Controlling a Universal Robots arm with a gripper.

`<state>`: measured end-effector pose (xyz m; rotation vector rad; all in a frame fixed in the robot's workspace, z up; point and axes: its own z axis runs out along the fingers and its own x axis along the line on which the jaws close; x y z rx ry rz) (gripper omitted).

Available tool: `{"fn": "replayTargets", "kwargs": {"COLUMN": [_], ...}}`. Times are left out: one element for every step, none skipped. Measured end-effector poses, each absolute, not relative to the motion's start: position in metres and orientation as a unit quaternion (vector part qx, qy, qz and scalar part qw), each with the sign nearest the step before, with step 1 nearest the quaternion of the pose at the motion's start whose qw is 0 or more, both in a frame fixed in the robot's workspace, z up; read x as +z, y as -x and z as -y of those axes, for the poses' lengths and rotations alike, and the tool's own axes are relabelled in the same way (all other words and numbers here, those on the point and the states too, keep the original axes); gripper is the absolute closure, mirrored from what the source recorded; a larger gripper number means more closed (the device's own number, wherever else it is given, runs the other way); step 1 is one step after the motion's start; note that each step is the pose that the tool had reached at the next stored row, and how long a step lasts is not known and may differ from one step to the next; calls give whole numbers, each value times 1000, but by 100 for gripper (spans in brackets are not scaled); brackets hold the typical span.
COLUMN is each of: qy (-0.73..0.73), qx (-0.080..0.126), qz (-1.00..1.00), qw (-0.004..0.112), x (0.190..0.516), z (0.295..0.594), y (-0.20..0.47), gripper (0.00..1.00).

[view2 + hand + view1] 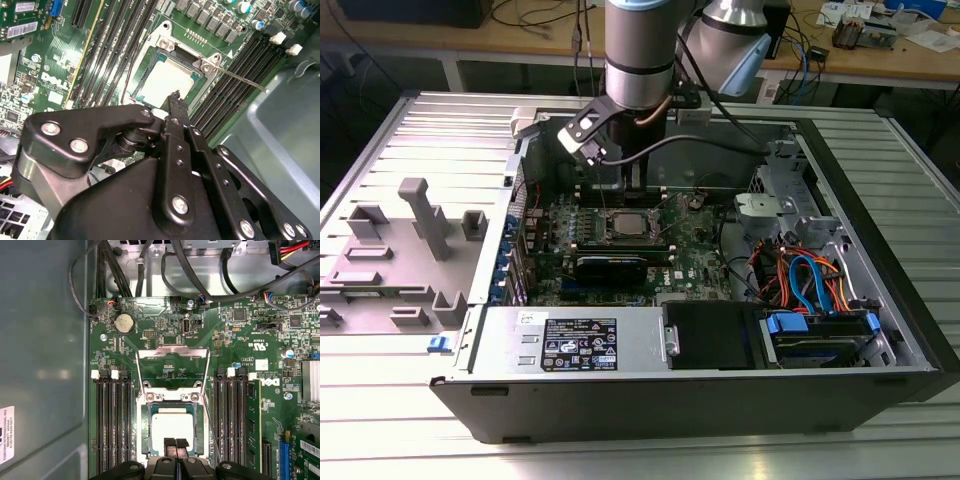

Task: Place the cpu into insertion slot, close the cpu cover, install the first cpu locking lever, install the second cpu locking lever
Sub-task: 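Place the cpu into insertion slot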

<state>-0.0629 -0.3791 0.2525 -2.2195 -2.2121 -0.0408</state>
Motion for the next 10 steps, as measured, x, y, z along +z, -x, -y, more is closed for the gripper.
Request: {"fn": "replayTargets", "kwargs": {"qy": [708,708,707,704,703,703,702,702,702,702], "qx": [-13,-13,-13,-13,-13,-13,-13,-13,-13,-13], "qz": [706,706,707,711,711,711,712,712,712,712], "qw": [4,4,4,4,4,4,4,4,4,4], "x": [253,253,253,253,253,253,253,253,253,253], "z": [379,379,379,379,379,379,379,379,379,379], "y": [63,63,63,63,63,63,63,63,63,63], "gripper": [89,89,89,89,89,89,89,89,89,89]}}
